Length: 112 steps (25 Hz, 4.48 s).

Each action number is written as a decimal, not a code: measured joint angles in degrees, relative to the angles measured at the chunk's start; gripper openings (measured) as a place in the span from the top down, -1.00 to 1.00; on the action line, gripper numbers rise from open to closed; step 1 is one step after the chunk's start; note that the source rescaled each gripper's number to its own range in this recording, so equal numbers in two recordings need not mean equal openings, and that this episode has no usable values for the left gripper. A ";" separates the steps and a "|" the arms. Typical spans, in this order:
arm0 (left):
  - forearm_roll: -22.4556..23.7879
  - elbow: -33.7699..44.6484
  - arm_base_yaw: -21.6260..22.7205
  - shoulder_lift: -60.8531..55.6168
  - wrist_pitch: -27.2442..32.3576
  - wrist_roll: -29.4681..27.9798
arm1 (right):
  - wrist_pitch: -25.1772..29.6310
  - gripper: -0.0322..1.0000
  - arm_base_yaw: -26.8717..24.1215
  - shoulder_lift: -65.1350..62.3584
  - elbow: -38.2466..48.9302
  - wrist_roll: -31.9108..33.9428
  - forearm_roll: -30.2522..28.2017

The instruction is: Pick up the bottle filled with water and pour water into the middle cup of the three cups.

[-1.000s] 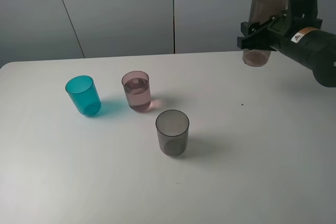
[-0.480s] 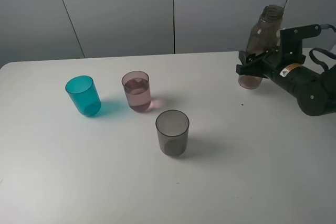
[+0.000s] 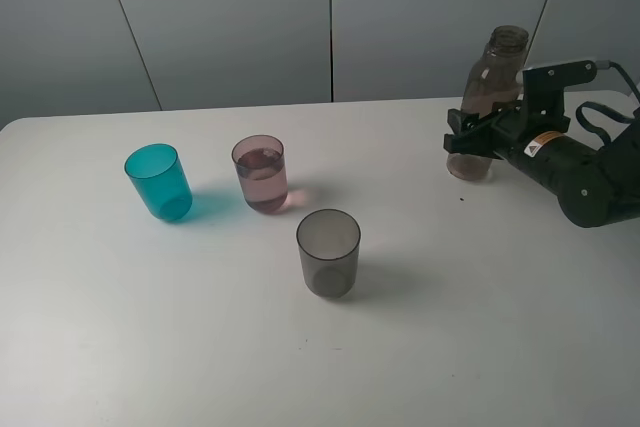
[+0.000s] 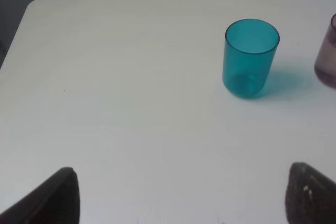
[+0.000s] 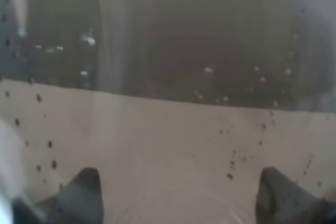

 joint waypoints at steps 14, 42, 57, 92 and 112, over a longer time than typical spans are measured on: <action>0.00 0.00 0.00 0.00 0.00 0.00 | 2.94 -0.59 0.00 -1.27 0.12 1.54 -1.09; 0.00 0.00 0.00 0.00 0.00 0.00 | 97.38 -0.59 -0.10 -85.56 -4.37 2.42 1.10; 0.00 0.00 0.00 0.00 0.00 0.00 | 130.16 -0.59 -0.10 -111.57 2.36 -3.20 9.74; 0.00 0.00 0.00 0.00 0.00 0.00 | 124.59 -0.59 -5.23 -119.75 7.71 -2.29 8.37; 0.00 0.00 0.00 0.00 0.00 -0.11 | 124.59 -0.59 -0.78 -119.84 7.71 -2.29 6.99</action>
